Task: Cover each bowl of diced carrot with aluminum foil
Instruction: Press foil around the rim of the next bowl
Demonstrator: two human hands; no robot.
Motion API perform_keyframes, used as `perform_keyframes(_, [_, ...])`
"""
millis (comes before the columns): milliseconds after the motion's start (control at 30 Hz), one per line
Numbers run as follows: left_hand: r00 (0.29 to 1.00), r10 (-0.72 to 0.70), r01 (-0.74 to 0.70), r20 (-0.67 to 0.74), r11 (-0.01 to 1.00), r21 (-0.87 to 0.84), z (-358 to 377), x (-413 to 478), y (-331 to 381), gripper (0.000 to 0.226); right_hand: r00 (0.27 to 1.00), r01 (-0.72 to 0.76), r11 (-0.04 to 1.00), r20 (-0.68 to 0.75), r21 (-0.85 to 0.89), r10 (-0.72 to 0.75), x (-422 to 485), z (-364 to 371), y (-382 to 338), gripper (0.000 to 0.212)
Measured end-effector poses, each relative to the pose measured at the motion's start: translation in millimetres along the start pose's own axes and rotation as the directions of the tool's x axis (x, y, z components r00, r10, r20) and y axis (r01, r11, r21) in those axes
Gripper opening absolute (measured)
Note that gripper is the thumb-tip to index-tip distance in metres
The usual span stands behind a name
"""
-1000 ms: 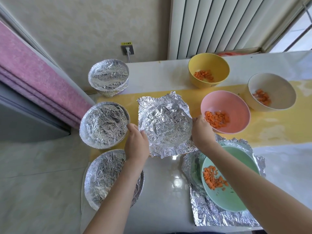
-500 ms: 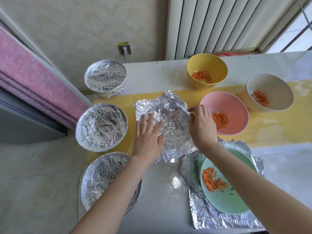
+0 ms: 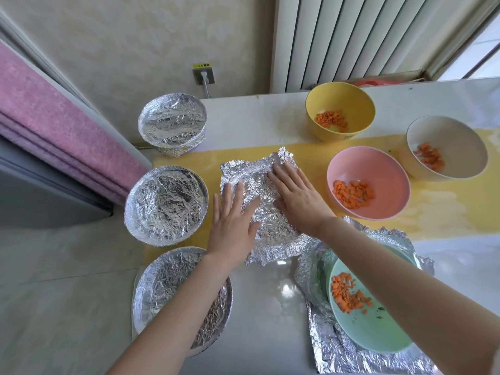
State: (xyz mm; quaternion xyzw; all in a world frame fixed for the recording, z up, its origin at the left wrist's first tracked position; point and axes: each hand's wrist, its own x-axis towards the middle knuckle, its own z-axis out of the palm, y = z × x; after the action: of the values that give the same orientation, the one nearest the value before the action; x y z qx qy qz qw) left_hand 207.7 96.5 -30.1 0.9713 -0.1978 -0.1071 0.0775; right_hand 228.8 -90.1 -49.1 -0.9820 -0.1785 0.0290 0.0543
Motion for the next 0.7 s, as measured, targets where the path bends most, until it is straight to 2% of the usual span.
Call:
perform_keyframes(233, [0.965,0.054,-0.062,-0.255,0.998,-0.022,-4.6,17.1,7.6,0.041,1.0,-0.029,0.999,0.008,-0.017,0.029,-0.2,1.6,-4.5,0.064])
perform_keyframes(467, [0.992,0.03,-0.041,-0.123,0.995,-0.092,9.3,35.0,-4.4,0.06,1.0,-0.018,1.0,0.021,0.008,0.018,-5.9,3.7,-1.4,0.066])
perform_keyframes(600, [0.991,-0.01,-0.018,-0.133,0.978,-0.206,11.3,35.9,-4.6,0.06,0.997,-0.076,0.984,0.017,0.159,0.074,-3.6,2.6,1.9,0.064])
perform_keyframes(700, [0.987,-0.049,-0.003,-0.153,0.946,-0.323,5.5,37.8,-2.5,0.054,0.99,-0.116,0.956,-0.046,0.27,0.133,1.6,0.1,2.6,0.053])
